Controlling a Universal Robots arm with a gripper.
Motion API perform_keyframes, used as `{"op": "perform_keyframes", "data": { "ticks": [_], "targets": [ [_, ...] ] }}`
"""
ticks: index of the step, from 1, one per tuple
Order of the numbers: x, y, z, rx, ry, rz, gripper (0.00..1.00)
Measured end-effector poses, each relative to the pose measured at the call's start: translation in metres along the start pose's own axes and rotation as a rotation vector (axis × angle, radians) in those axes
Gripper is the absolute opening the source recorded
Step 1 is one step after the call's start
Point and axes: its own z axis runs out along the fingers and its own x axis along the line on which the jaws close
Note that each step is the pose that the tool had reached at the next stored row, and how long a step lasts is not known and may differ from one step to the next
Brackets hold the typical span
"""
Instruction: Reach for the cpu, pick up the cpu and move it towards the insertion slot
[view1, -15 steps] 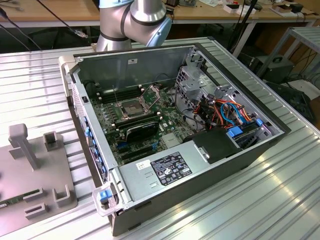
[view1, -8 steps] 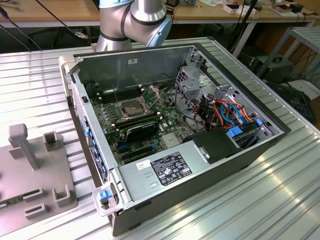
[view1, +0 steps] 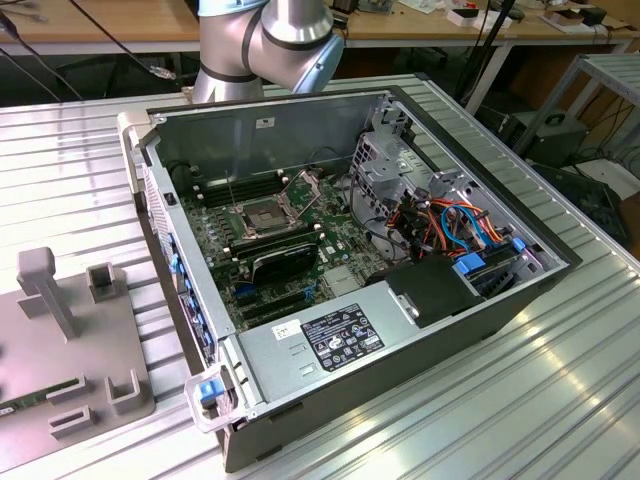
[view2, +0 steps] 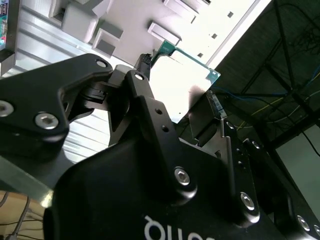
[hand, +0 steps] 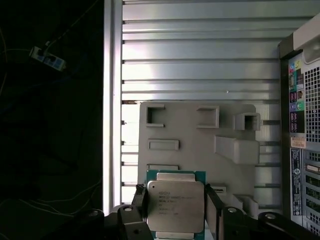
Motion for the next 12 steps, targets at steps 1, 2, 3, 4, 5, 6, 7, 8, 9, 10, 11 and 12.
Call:
{"op": "perform_keyframes", "data": {
  "ticks": [1,2,3,4,5,6,7,8,9,10,11,12],
  "targets": [
    [-0.0009,0.0000,0.0000,-0.0001,-0.0001,0.000,0.55],
    [-0.0013,0.0001,0.0000,-0.0001,-0.0001,0.000,0.55],
    [-0.0014,0.0001,0.0000,-0.0001,-0.0001,0.000,0.55],
    [-0.0020,0.0001,0.0000,-0.0001,-0.0001,0.000,0.55],
    [-0.0032,0.0000,-0.0001,0.0000,0.0000,0.000,0.55],
    [-0.0039,0.0000,-0.0001,-0.0001,-0.0001,0.000,0.55],
    [-0.0045,0.0000,-0.0001,-0.0001,-0.0001,0.000,0.55],
    [-0.0054,0.0000,-0.0001,-0.0001,-0.0001,0.000,0.55],
    [-0.0068,0.0000,-0.0002,-0.0001,0.0000,0.000,0.55],
    [-0.0075,0.0000,-0.0002,-0.0001,-0.0001,0.000,0.55],
    [-0.0082,0.0001,-0.0002,-0.0001,-0.0001,0.000,0.55],
    [-0.0092,0.0000,-0.0002,-0.0001,-0.0001,0.000,0.55]
  ]
}}
